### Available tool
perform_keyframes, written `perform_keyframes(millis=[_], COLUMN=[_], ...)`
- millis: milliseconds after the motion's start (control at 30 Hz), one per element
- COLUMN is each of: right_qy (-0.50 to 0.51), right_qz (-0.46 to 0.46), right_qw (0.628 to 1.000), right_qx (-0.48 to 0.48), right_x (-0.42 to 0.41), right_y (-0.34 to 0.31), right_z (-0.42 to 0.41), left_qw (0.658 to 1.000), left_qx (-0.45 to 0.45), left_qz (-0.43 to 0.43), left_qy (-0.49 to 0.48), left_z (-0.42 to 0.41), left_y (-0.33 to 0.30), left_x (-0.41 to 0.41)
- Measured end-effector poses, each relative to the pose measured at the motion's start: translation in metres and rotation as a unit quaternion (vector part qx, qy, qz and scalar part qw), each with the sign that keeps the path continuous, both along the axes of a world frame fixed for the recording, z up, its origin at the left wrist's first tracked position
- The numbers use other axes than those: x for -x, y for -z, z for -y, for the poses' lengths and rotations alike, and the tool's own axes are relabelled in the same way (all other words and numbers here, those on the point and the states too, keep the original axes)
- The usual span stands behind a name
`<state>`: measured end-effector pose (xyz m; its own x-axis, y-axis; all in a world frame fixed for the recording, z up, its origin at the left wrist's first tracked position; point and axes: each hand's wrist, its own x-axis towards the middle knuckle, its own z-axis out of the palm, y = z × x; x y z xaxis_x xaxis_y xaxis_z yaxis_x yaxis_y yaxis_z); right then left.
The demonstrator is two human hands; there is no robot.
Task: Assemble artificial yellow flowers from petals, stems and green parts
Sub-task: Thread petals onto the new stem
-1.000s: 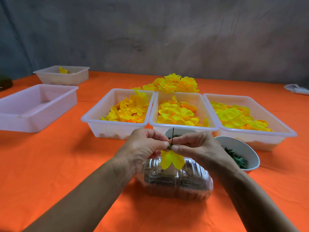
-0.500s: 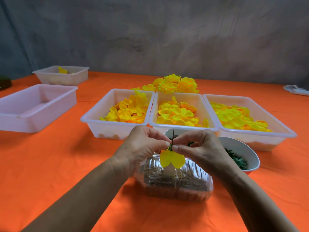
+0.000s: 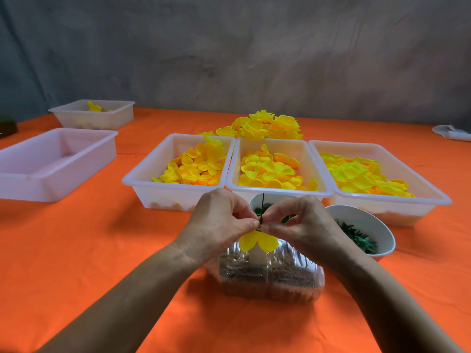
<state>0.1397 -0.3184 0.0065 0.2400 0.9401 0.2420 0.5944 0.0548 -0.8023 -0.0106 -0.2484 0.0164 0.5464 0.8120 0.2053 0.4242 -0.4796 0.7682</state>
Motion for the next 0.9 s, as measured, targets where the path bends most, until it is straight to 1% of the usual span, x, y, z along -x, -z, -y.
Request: perform_keyframes(millis=[100, 200, 267, 367, 433, 500, 567, 767, 900], right_qy=[0.0, -0.01, -0.026, -0.032, -0.028, -0.023, -0.02, -0.029, -0.022], right_qz=[-0.008, -0.035, -0.071, -0.1, -0.079, -0.06, -0.06, -0.045, -0.031], right_qw=[1.0, 0.999, 0.997, 0.994, 0.996, 0.998, 0.998, 0.998, 0.999], right_qx=[-0.019, -0.028, -0.023, -0.02, -0.018, -0.012, -0.008, -0.015, -0.025], right_x=[0.001, 0.001, -0.001, -0.005, -0.004, -0.004, -0.003, -0.003, -0.004], right_y=[0.004, 0.004, 0.002, 0.001, 0.0, 0.0, 0.001, 0.0, 0.005], right_z=[0.001, 0.004, 0.006, 0.007, 0.007, 0.006, 0.005, 0.002, 0.001], left_qw=[0.999, 0.999, 1.0, 0.998, 0.995, 0.995, 0.993, 0.981, 0.972], left_qx=[-0.027, -0.034, -0.017, 0.025, 0.023, 0.002, -0.016, -0.056, -0.078], left_qz=[-0.029, -0.032, -0.008, 0.061, 0.092, 0.102, 0.111, 0.154, 0.185], left_qy=[0.004, 0.006, 0.007, 0.022, 0.024, 0.018, 0.021, 0.101, 0.123], left_z=[-0.001, -0.003, -0.003, -0.002, -0.001, 0.0, -0.002, -0.016, -0.021], left_y=[-0.001, 0.0, 0.003, 0.008, 0.011, 0.014, 0.018, 0.03, 0.037], left_x=[-0.001, 0.0, 0.001, 0.004, 0.003, 0.002, 0.002, 0.0, -0.001])
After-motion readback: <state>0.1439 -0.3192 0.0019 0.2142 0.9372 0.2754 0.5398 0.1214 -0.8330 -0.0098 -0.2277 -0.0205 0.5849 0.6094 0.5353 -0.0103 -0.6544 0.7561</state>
